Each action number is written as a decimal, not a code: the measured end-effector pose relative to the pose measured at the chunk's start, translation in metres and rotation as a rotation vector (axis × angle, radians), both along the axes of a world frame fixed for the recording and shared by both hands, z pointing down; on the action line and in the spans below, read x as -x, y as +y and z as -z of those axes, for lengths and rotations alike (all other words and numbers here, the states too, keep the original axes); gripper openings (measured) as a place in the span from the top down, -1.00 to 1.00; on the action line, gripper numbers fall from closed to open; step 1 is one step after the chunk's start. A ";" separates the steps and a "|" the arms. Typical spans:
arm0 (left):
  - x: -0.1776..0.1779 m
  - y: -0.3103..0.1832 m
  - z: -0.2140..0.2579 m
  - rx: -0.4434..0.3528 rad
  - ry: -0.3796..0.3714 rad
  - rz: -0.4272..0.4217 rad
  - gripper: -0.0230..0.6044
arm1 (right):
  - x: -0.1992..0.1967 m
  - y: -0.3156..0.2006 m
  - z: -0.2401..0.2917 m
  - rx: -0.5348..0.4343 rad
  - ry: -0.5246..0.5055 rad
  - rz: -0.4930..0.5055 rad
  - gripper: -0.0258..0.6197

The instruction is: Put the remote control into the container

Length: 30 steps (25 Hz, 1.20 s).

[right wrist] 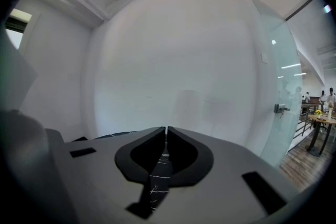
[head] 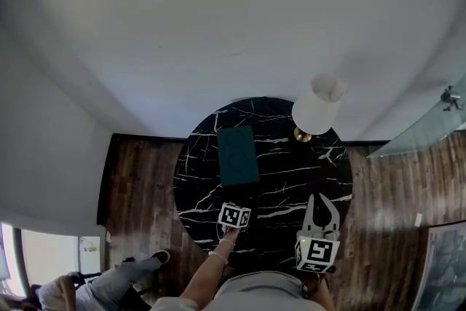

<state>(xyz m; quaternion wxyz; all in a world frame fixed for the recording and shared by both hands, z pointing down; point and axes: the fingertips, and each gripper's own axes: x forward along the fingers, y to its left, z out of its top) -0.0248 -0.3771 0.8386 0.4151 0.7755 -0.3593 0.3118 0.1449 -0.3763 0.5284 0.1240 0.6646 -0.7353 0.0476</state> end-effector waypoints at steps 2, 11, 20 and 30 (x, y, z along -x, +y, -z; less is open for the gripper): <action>0.002 -0.001 -0.002 -0.004 -0.001 0.019 0.71 | 0.000 0.000 0.000 0.002 -0.002 -0.001 0.87; 0.002 -0.003 0.007 -0.070 -0.034 0.028 0.70 | 0.004 -0.002 -0.001 0.009 0.002 0.006 0.87; 0.008 -0.015 0.012 -0.171 -0.122 0.060 0.50 | -0.001 0.000 -0.004 0.011 -0.002 -0.008 0.87; 0.016 -0.030 0.038 -0.340 -0.188 0.128 0.50 | 0.000 -0.001 -0.007 0.015 -0.009 -0.004 0.87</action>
